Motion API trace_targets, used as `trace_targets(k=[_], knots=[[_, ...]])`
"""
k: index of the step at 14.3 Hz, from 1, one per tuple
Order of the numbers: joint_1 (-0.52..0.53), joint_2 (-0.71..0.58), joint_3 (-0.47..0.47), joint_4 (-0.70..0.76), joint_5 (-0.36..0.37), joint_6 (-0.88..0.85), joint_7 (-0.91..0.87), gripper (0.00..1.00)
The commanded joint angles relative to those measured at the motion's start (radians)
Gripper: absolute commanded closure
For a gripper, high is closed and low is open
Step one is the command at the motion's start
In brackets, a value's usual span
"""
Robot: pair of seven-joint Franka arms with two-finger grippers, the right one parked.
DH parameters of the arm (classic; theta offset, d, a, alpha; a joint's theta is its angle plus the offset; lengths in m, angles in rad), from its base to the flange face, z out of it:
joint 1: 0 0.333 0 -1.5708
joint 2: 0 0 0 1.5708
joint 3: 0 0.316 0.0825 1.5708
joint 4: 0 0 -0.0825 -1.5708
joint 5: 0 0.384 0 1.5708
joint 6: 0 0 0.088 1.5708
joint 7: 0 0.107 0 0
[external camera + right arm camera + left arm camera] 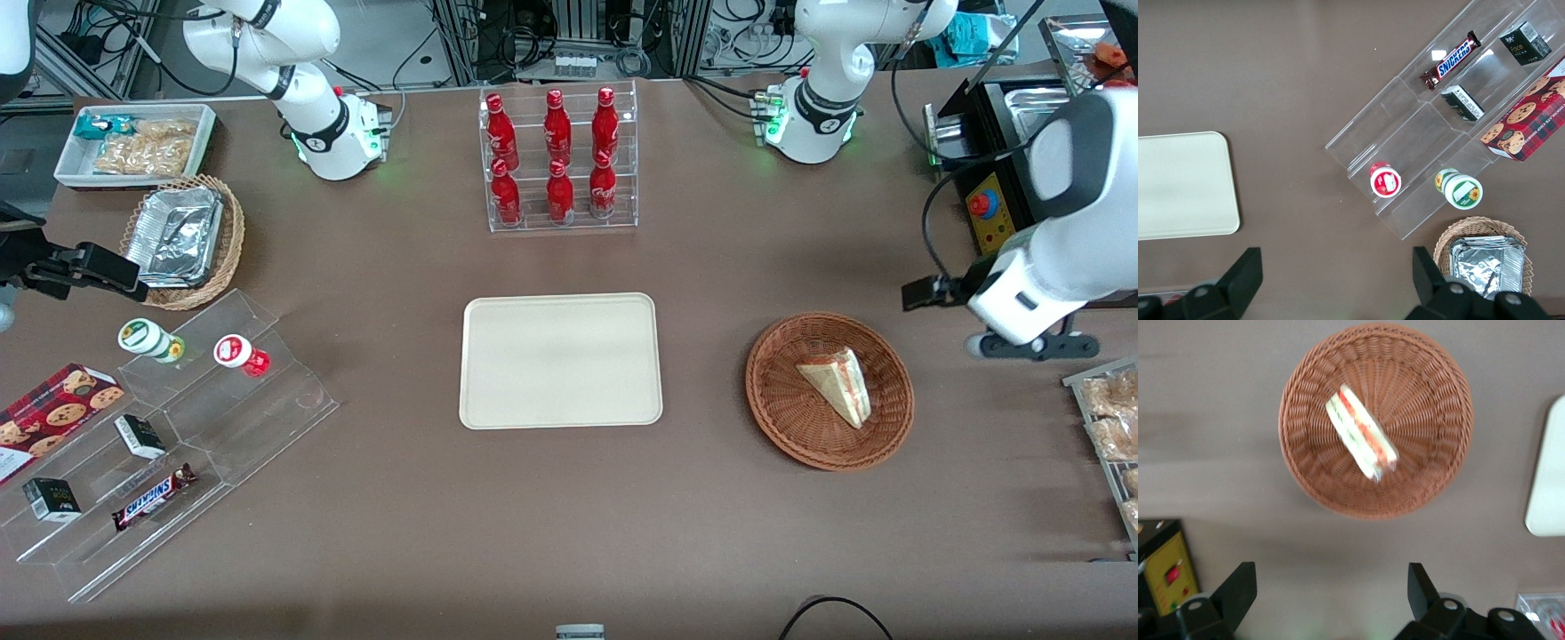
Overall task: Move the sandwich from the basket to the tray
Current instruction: 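Move the left gripper down over the wrapped sandwich in the wicker basket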
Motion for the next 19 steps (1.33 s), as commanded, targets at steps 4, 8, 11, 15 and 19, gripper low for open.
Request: trace_targets(k=[4, 8, 11, 15, 19], knots=[[-0.024, -0.016, 0.002, -0.227, 0.000, 0.288, -0.160, 0.00], [-0.046, -0.003, 0.001, -0.330, 0.000, 0.475, -0.410, 0.00], [-0.067, 0.020, 0.001, -0.374, 0.000, 0.576, -0.628, 0.00], [-0.080, 0.062, 0.001, -0.382, -0.001, 0.635, -0.800, 0.00], [-0.080, 0.111, 0.001, -0.385, -0.001, 0.681, -0.891, 0.00]])
